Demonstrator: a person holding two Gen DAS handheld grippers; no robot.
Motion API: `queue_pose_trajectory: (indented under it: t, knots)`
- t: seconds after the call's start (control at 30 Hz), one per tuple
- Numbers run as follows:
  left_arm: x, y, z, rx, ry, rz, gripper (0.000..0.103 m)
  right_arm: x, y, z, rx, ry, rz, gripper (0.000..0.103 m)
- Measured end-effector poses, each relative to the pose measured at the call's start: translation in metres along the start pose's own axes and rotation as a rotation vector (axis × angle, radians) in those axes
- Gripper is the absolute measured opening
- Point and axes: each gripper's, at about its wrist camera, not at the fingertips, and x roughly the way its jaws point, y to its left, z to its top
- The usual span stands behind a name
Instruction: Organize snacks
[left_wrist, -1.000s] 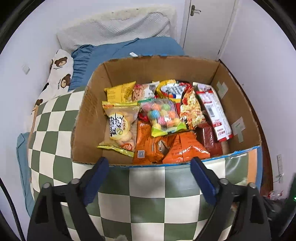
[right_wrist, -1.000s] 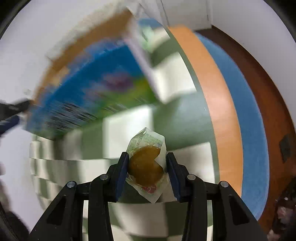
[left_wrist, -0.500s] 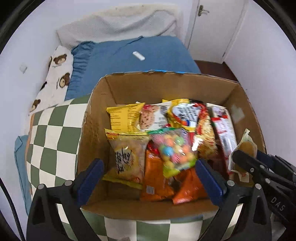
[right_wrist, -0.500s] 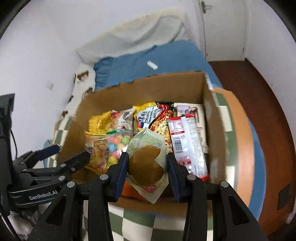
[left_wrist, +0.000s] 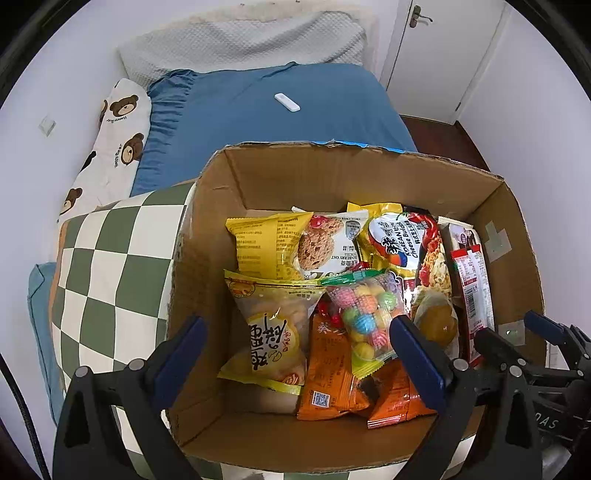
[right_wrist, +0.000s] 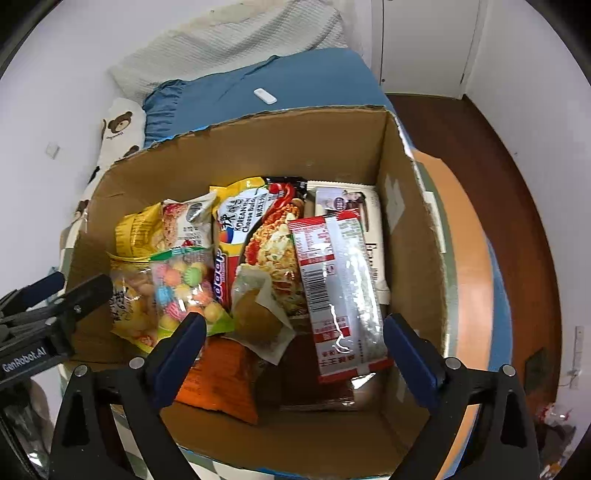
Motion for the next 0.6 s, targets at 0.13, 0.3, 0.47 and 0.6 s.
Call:
queue_pose_trajectory:
  t: [0.13,0.3,0.47,0.6]
  knots:
    - [-0.008,0.002,-0.002,-0.008,-0.012,-0.011,0.101,-0.009,-0.001,-0.005,0.001,-0.014,-0.024,0.1]
    - [-0.026,0.003,-0.009,-0.016,-0.042,-0.026,0.101,-0.033,-0.001,-0.012,-0.008,-0.05,-0.033,0.1]
    - [-0.062,0.002,-0.027,-0.01,-0.114,-0.023,0.101,-0.067,0.002,-0.024,-0.019,-0.113,-0.031,0.1]
    - [-0.094,-0.001,-0.049,0.003,-0.173,-0.025,0.101,-0.099,0.007,-0.041,-0.036,-0.177,-0.03,0.101]
